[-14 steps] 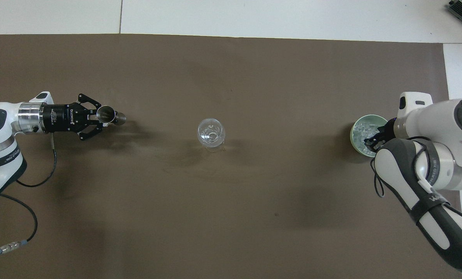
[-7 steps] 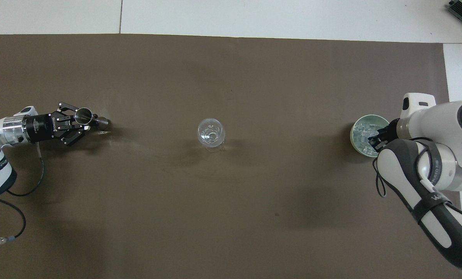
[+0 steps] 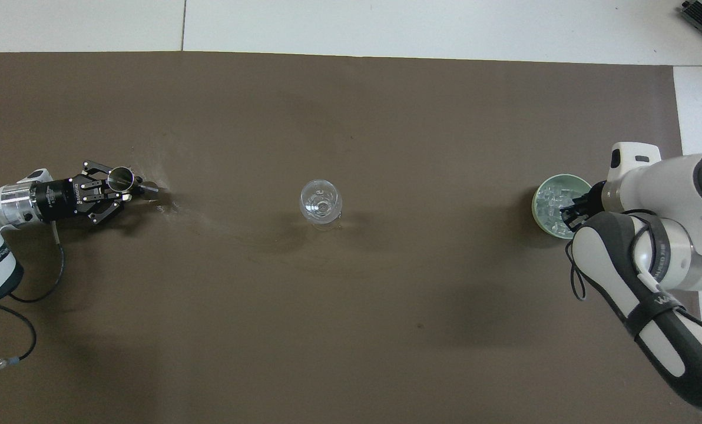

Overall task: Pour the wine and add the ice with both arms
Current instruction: 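Lower the silver bottle onto the table and open the left gripper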

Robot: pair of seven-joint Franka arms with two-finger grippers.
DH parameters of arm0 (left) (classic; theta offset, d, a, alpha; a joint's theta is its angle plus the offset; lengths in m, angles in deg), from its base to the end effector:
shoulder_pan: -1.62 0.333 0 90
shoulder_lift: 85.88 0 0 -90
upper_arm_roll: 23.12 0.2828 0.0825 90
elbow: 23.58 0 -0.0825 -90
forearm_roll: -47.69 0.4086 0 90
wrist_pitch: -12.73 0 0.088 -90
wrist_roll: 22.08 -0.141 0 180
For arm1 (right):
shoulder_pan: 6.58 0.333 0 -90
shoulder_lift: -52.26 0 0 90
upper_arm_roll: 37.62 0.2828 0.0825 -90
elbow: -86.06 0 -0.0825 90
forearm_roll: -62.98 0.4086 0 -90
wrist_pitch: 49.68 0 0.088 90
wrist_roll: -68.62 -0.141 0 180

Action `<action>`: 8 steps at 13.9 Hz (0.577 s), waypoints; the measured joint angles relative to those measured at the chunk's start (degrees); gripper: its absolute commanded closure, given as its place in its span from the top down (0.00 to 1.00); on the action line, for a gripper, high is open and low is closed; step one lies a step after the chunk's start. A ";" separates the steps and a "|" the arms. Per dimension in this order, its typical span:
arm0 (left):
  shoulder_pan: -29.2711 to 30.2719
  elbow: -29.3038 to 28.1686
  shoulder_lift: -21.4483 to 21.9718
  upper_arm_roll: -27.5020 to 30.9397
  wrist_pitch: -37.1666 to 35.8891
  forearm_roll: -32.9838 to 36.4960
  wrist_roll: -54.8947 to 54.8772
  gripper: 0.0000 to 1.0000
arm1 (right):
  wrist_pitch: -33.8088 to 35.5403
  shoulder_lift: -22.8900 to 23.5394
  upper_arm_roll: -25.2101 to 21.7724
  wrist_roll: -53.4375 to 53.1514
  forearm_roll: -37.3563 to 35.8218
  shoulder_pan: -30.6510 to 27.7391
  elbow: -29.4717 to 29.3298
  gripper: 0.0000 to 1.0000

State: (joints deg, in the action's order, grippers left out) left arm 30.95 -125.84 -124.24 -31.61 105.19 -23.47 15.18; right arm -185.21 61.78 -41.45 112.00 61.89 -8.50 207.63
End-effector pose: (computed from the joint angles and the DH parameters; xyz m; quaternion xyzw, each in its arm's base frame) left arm 0.6006 0.0918 0.1552 0.5013 0.5696 -0.4091 0.5069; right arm 0.5859 -0.0600 0.2584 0.9434 0.3290 0.0302 0.0275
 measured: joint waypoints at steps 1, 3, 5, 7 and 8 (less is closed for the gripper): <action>0.01 0.00 0.00 -0.01 0.03 0.01 0.00 0.07 | 0.00 0.00 0.01 0.00 0.00 0.00 0.00 0.00; 0.08 0.00 0.00 -0.08 0.09 0.04 0.05 1.00 | 0.00 0.00 0.04 0.00 0.00 0.01 0.00 0.00; 0.29 0.00 -0.06 -0.07 1.29 0.27 -0.03 1.00 | 0.05 0.00 0.07 0.00 0.00 0.02 -0.02 0.00; 0.43 0.03 -0.06 -0.07 1.62 0.30 -0.16 1.00 | 0.92 0.00 0.07 -0.02 0.00 0.02 -0.35 0.00; 0.47 0.05 -0.06 -0.07 1.73 0.31 -0.27 1.00 | 2.35 -0.03 0.06 -0.34 0.00 0.02 -0.98 0.00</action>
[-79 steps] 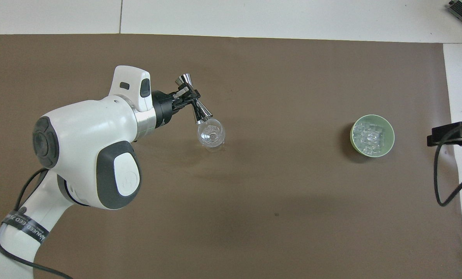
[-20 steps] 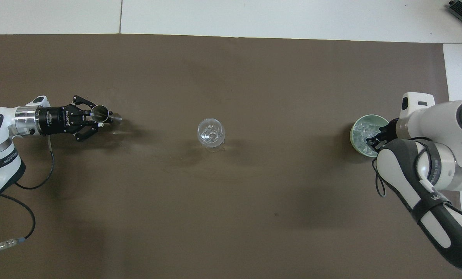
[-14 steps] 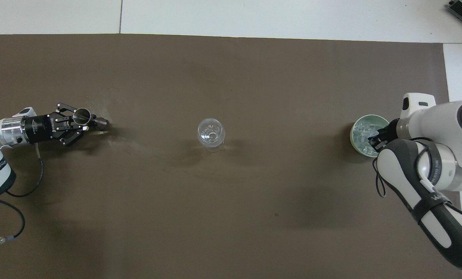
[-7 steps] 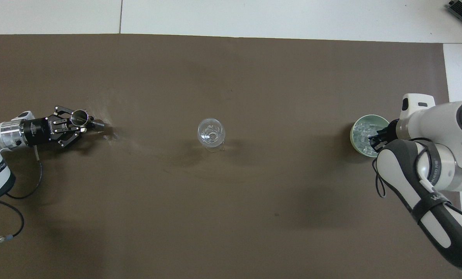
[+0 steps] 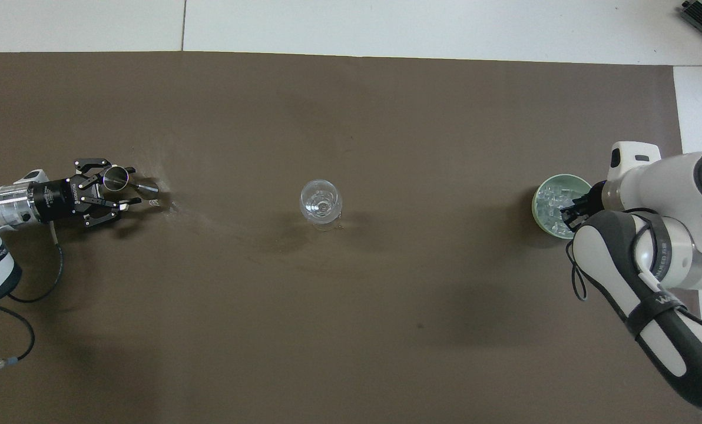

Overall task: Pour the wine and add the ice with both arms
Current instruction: 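Lower the silver bottle onto the table and open the left gripper, then lift the green ice cup with the right gripper toward the wine glass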

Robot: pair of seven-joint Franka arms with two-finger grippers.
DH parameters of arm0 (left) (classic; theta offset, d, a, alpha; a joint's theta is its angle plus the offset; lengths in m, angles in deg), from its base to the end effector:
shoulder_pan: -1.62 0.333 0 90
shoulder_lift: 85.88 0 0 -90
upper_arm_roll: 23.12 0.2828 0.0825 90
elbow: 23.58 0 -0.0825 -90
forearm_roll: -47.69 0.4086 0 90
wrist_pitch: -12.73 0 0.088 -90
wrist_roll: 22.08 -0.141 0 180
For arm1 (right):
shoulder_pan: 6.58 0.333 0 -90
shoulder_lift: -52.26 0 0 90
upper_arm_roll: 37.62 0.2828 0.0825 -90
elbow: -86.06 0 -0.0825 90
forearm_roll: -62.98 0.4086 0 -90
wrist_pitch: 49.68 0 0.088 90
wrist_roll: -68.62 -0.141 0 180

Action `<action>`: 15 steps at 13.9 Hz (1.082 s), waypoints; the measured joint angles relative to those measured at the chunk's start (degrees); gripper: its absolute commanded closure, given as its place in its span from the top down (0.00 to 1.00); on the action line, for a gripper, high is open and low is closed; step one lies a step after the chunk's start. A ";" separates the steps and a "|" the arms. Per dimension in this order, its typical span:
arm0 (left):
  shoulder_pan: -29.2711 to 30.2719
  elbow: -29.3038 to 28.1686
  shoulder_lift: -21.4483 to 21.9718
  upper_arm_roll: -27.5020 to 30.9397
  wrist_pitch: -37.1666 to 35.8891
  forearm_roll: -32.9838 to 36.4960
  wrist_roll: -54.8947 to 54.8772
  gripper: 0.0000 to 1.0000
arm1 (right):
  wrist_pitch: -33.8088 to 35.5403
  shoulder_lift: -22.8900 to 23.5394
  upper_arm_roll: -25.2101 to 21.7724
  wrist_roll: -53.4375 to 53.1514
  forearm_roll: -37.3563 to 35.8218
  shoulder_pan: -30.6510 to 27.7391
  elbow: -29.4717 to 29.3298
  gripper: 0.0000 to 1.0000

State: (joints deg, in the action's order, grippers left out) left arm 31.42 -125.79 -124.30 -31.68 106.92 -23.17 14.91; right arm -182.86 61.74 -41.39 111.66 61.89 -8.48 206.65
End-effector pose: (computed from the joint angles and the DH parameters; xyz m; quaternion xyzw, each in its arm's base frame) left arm 0.6017 0.0996 0.1518 0.5024 0.5797 -0.3953 0.5053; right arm 0.5863 -0.0593 0.2627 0.9446 0.3268 0.0197 0.0226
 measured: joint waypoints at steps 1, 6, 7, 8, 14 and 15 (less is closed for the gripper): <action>0.02 0.06 0.00 0.00 0.05 0.15 -0.30 1.00 | 1.69 -0.06 0.00 -0.69 0.00 0.00 -0.87 0.00; 0.35 3.17 0.99 0.00 0.18 7.81 -1.90 1.00 | 8.74 -1.70 0.41 -5.96 0.00 0.06 -4.67 0.00; 0.53 3.72 2.07 0.00 0.18 9.90 -3.32 1.00 | 9.86 -2.12 0.56 -7.00 0.00 0.10 -5.29 0.00; 0.65 3.91 3.23 0.02 0.18 11.87 -5.49 1.00 | 10.49 -2.48 0.73 -7.75 0.00 0.21 -5.68 0.00; -0.55 4.05 9.90 -0.38 0.49 32.57 -27.67 1.00 | 15.92 -6.62 6.29 -27.45 0.10 1.97 -7.95 0.00; -1.45 4.37 10.67 -0.41 0.73 34.25 -28.73 1.00 | 16.79 -7.07 7.78 -32.15 0.17 2.29 -9.14 0.00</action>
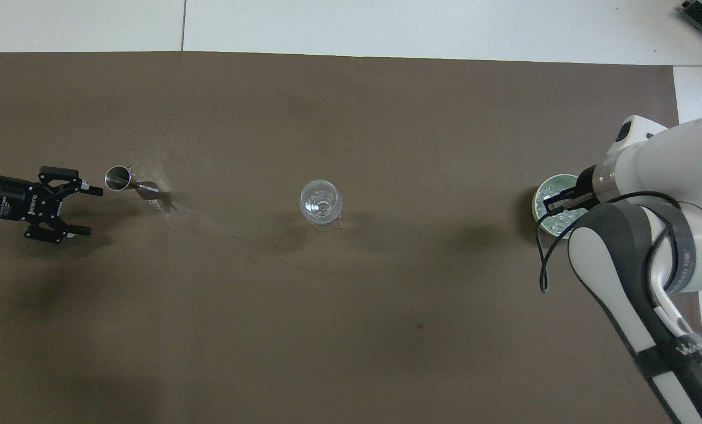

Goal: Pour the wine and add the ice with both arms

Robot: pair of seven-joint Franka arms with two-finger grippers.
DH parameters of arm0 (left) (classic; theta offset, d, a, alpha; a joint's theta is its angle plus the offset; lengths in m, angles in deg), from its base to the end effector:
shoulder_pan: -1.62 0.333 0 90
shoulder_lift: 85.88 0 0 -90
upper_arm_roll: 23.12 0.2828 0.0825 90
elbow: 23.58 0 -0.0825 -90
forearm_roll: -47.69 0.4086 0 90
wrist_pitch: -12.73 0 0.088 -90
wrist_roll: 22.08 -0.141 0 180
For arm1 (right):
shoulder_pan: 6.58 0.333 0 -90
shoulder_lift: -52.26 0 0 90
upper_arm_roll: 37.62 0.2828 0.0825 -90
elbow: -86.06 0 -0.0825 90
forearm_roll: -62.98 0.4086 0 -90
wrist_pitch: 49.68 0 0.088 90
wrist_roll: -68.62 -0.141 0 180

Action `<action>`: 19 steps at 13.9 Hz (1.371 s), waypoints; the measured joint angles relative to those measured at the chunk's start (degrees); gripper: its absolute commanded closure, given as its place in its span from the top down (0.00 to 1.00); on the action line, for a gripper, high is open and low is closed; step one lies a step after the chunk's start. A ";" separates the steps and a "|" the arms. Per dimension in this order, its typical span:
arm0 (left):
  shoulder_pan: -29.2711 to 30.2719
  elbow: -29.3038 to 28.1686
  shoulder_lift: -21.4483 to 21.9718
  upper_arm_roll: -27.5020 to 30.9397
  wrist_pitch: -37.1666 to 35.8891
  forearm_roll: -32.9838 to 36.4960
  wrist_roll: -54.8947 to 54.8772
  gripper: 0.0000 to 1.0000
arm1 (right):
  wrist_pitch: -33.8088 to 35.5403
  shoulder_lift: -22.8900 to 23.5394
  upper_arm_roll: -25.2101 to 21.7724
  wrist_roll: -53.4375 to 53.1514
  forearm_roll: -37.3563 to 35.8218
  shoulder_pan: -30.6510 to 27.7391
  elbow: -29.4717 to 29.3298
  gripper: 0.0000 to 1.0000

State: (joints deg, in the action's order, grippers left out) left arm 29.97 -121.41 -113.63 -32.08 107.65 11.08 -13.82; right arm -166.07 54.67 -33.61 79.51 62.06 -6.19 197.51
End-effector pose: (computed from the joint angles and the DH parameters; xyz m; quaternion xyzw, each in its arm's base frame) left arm 0.5967 0.1299 0.2384 0.8523 0.3198 -0.2163 0.3529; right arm 0.5939 0.0441 0.3853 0.9904 0.1363 0.0218 0.0070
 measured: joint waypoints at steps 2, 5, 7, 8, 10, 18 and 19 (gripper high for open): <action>-2.07 1.61 1.19 -0.02 0.32 3.74 -1.45 1.00 | 0.63 -0.25 3.31 -9.87 0.96 0.15 -2.62 0.00; -5.45 5.68 2.71 -0.09 0.55 12.12 -4.05 1.00 | -0.87 0.02 9.03 -26.38 2.48 0.67 -5.60 0.00; -7.70 7.22 4.56 -0.22 1.54 15.72 -7.45 1.00 | -5.63 0.83 10.93 -36.50 2.55 3.75 -6.39 0.00; -8.67 7.38 5.80 -0.23 2.46 16.88 -9.37 1.00 | -8.48 1.33 11.04 -39.95 2.88 5.59 -6.46 0.00; -10.83 7.58 8.30 -0.27 3.57 20.05 -12.66 1.00 | -14.38 2.48 11.09 -45.87 4.79 9.27 -6.53 0.00; -17.82 7.52 11.88 -0.55 10.74 28.72 -20.28 1.00 | -23.69 6.47 11.14 -60.08 5.50 19.60 -8.76 0.00; -18.50 7.52 12.41 -0.71 10.82 28.60 -19.94 1.00 | -24.37 6.90 11.14 -60.17 5.50 19.90 -9.01 0.00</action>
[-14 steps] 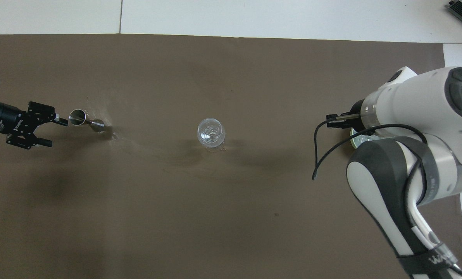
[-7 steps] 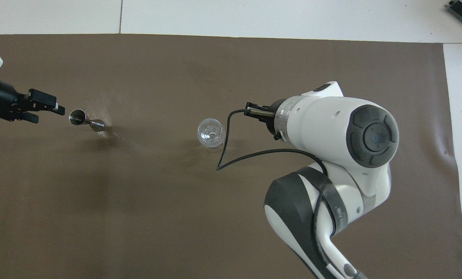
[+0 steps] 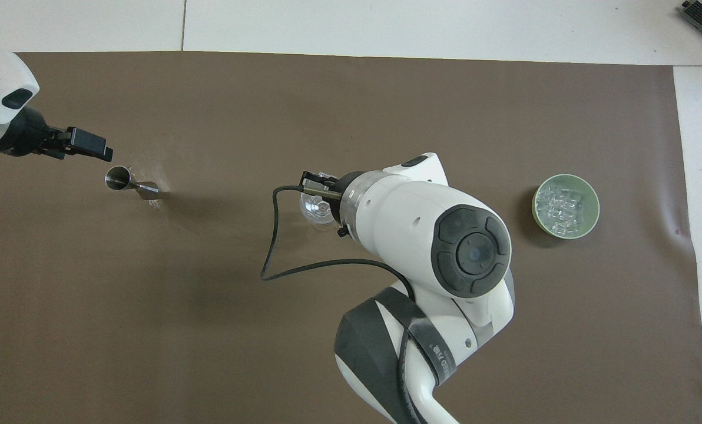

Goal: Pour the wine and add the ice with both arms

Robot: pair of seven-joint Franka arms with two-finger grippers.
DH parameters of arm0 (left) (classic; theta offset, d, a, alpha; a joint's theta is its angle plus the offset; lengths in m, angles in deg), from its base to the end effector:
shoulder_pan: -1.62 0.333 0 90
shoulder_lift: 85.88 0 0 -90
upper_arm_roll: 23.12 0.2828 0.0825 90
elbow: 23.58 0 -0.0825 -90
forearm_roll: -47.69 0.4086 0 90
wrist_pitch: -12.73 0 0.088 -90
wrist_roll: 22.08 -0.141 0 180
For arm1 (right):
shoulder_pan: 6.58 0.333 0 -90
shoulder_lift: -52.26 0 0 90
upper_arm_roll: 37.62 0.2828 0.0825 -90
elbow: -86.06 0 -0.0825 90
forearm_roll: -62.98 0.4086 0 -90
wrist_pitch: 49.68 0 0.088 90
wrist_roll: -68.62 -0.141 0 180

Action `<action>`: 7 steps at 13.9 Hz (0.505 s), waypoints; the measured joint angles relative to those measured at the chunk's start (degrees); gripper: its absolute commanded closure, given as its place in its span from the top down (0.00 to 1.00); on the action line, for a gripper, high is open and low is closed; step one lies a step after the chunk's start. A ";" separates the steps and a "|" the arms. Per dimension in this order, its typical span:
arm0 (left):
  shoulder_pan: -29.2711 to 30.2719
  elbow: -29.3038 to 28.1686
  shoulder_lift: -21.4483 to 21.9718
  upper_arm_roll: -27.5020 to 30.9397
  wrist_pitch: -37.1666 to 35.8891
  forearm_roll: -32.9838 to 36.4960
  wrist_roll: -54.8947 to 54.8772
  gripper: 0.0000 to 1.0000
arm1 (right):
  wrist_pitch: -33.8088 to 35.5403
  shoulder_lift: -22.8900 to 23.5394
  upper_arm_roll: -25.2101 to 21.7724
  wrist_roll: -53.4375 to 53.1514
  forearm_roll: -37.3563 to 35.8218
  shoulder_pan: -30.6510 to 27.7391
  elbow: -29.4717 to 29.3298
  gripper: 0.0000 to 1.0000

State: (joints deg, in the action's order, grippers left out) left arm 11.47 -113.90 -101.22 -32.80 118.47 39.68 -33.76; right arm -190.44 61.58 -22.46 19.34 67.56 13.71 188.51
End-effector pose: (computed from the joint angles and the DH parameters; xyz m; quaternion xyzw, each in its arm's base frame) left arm 0.6584 -0.0060 0.4162 0.9929 -0.0782 0.0116 0.0887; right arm 0.5587 0.3911 0.4469 -0.9550 0.1466 -0.1512 0.2087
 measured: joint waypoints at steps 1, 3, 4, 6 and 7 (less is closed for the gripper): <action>-0.54 0.01 0.59 -0.06 0.01 -0.08 0.22 1.00 | -0.16 0.57 -0.02 0.00 0.00 0.15 -0.34 0.00; -1.77 0.03 2.15 -0.17 0.12 -0.12 0.27 1.00 | -0.28 1.97 -0.01 0.00 0.00 0.66 -0.92 0.00; -2.47 0.05 3.15 -0.23 0.14 -0.12 0.29 1.00 | -0.36 2.61 -0.01 0.00 -0.01 0.88 -1.13 0.00; -4.31 0.04 5.44 -0.28 0.16 -0.12 0.37 1.00 | -0.70 3.54 -0.01 0.00 -0.01 1.13 -1.32 0.00; -4.97 0.02 6.31 -0.27 0.15 -0.11 0.46 1.00 | -0.82 3.69 -0.02 0.00 -0.01 1.13 -1.37 0.03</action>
State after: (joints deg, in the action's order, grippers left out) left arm 6.50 -113.88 -94.91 -33.07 118.62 39.57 -33.30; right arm -191.26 65.27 -22.48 19.34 67.55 14.84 187.13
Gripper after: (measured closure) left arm 0.000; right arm 0.740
